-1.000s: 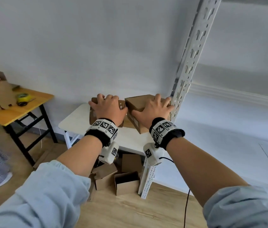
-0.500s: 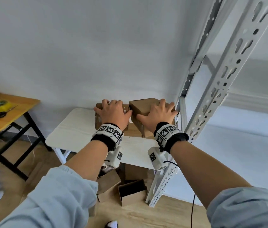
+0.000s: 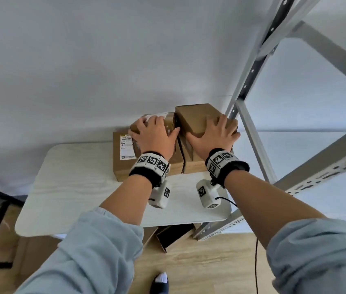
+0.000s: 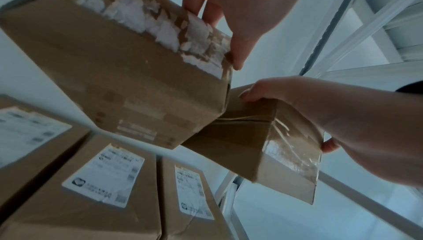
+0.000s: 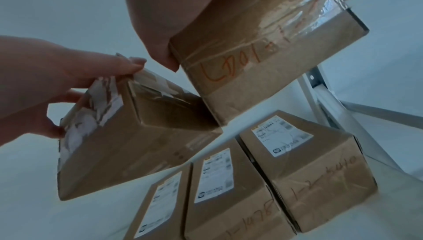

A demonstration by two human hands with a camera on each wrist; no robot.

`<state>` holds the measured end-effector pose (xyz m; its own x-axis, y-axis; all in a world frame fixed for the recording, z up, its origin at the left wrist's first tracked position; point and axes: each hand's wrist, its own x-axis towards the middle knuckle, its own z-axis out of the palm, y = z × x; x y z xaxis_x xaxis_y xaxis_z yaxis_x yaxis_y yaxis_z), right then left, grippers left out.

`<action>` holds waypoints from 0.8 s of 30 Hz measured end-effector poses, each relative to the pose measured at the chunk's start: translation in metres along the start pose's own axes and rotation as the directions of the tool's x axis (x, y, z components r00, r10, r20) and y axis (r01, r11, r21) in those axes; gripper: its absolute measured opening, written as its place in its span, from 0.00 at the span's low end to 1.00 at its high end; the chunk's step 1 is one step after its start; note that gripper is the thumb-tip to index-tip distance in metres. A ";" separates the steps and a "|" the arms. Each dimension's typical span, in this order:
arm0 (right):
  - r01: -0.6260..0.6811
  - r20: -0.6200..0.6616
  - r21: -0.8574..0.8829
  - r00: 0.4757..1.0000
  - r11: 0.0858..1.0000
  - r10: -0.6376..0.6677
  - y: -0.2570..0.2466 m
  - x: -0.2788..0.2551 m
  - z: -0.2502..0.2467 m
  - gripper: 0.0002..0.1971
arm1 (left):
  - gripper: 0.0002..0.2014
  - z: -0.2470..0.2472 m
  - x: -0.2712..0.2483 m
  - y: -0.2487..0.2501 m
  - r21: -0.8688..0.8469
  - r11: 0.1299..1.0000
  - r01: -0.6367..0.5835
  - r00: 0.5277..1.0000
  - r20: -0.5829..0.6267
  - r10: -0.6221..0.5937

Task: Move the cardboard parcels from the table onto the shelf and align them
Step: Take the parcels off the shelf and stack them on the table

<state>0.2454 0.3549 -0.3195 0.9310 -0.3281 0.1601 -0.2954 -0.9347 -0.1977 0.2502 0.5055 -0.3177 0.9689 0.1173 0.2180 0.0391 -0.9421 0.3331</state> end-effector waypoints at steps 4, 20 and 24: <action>-0.052 -0.013 -0.006 0.999 0.999 0.052 -0.005 0.015 0.036 0.43 | 0.31 0.037 0.018 -0.005 -0.007 1.000 -0.009 1.000 0.017 0.009; -0.100 0.236 0.020 0.967 0.995 0.092 0.002 0.013 0.104 0.47 | 0.31 0.112 0.011 -0.025 0.034 0.988 -0.149 0.968 0.211 0.139; -0.075 0.283 -0.030 0.956 0.997 0.080 0.003 0.012 0.096 0.48 | 0.32 0.105 0.013 -0.024 0.061 0.983 -0.171 0.958 0.244 0.152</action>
<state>0.2760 0.3616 -0.4112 0.9268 -0.3500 -0.1362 -0.3706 -0.9111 -0.1804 0.2874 0.4969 -0.4193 0.9936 -0.1072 0.0356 -0.1126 -0.9657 0.2342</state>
